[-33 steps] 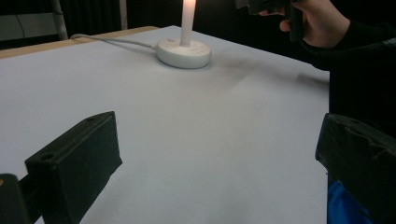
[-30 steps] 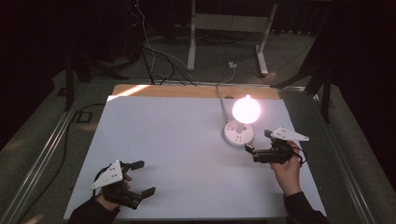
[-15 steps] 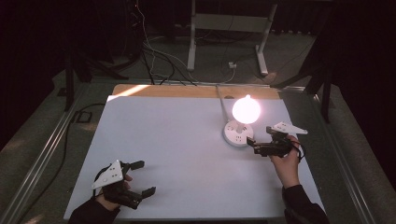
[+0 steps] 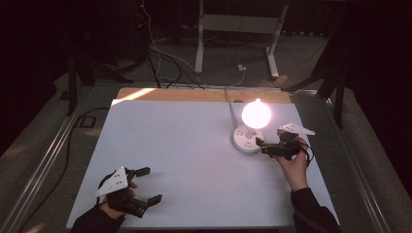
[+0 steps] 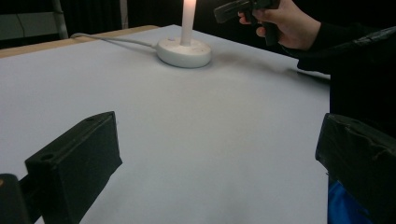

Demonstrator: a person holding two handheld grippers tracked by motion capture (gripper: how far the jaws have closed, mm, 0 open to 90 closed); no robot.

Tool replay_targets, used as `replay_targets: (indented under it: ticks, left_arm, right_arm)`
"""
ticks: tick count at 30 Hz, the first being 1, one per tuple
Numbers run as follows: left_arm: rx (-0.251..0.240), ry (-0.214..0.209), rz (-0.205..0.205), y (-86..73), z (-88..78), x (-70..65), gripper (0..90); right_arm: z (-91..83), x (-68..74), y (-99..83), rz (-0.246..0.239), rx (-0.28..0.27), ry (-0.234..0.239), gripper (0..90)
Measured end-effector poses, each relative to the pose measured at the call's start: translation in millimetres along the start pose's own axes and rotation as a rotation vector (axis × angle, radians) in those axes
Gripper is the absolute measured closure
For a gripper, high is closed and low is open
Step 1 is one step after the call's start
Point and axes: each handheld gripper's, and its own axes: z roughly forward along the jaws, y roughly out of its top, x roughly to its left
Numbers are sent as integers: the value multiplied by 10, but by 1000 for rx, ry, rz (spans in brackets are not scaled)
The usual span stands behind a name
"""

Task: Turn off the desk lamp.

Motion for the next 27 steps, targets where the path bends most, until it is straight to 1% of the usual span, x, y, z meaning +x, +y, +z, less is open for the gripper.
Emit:
replay_targets:
  ticks: [2, 3, 4, 5, 6, 7, 8, 10, 13, 14, 15, 20, 22, 25, 26, 27]
  left_arm:
    - [3, 1, 2, 0, 0, -1, 6]
    - [3, -1, 4, 2, 1, -2, 6]
    - [1, 0, 4, 2, 1, -4, 6]
    - [2, 0, 4, 2, 2, -4, 6]
    - [3, -1, 4, 2, 2, -4, 6]
    - [2, -1, 4, 1, 3, -4, 6]
    - [3, -1, 4, 1, 3, -4, 6]
    - [-1, -1, 2, 1, 1, -2, 6]
    - [2, 1, 2, 0, 0, 0, 6]
    - [3, 0, 2, 0, 1, -1, 6]
    - [3, -1, 4, 1, 2, -1, 6]
    - [0, -1, 2, 1, 0, -2, 6]
    - [0, 1, 2, 1, 0, -1, 6]
    - [3, 1, 4, -1, 1, 0, 6]
    - [4, 0, 3, 0, 2, 1, 6]
    - [4, 0, 3, -1, 2, 2, 6]
  right_arm:
    - [11, -1, 0, 3, 0, -11, 50]
    - [34, -8, -2, 2, 7, -19, 90]
    - [34, -8, -2, 2, 7, -19, 90]
    - [40, -8, -4, -2, 5, -27, 134]
    - [54, -10, -6, -5, 9, -46, 192]
    - [54, -10, -6, -5, 9, -46, 192]
    - [66, -16, -7, 0, 13, -52, 269]
    - [71, -17, -6, -1, 16, -52, 282]
    - [87, -7, -3, -18, 23, -67, 408]
    - [87, -7, -3, -18, 23, -67, 408]
    - [91, -2, 0, -19, 27, -64, 443]
    - [128, 14, 2, -38, 34, -71, 548]
    - [135, 18, 2, -43, 35, -76, 553]
    - [151, 19, -2, -47, 41, -69, 606]
    - [166, 25, -3, -53, 48, -63, 654]
    - [166, 25, -3, -53, 48, -63, 654]
